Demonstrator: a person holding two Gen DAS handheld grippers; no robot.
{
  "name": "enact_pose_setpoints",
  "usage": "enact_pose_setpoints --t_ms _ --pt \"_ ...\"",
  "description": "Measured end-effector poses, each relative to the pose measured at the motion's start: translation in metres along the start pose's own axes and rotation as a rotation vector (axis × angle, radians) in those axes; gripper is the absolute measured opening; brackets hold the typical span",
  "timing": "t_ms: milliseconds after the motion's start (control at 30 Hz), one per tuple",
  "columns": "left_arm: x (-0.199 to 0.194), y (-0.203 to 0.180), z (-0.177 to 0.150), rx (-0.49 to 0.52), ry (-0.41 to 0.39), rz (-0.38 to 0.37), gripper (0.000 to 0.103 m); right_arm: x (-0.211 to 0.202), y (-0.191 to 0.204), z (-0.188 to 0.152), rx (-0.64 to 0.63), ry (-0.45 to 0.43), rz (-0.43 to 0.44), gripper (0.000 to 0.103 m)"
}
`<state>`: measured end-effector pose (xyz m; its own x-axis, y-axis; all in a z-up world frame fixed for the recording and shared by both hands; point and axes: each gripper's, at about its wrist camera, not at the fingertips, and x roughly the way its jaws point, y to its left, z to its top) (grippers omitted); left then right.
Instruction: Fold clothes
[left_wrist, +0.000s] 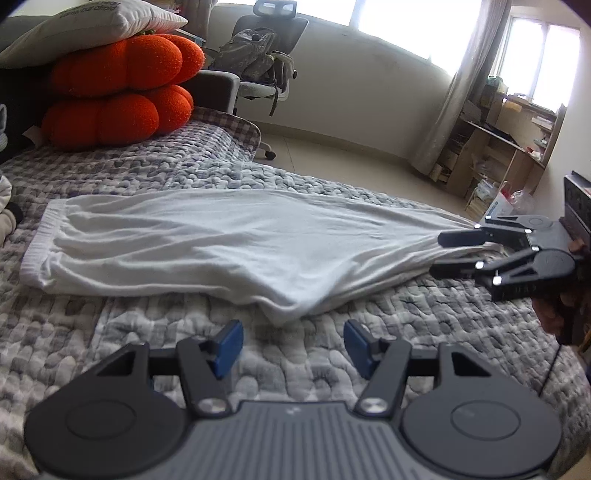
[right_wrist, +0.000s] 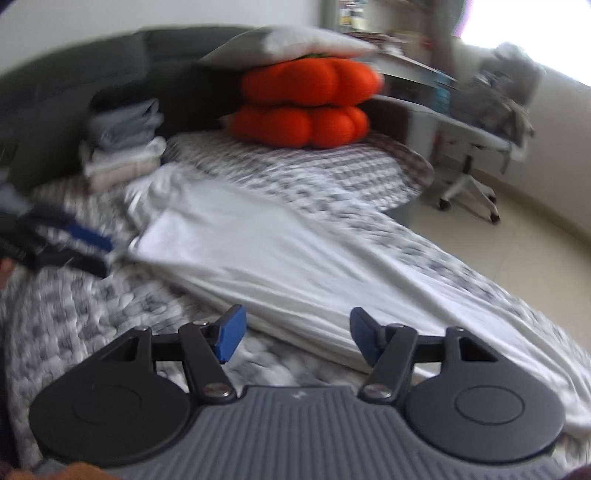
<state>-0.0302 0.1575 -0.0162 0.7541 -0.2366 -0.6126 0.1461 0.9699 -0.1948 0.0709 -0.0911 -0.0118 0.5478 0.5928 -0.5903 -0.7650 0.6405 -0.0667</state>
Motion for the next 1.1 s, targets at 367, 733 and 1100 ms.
enact_pose_setpoints --t_ms 367,733,1100 --pt "-0.004 0.000 0.018 -0.030 -0.032 0.042 0.007 0.012 -0.012 0.003 0.080 0.018 -0.078 0.002" --pt "-0.013 0.007 0.002 -0.026 0.021 0.004 0.018 0.006 -0.003 -0.005 0.042 -0.020 -0.070 0.027" --pt "0.016 -0.022 0.007 0.135 0.007 0.135 0.017 0.041 0.026 0.007 -0.024 0.032 -0.018 0.011"
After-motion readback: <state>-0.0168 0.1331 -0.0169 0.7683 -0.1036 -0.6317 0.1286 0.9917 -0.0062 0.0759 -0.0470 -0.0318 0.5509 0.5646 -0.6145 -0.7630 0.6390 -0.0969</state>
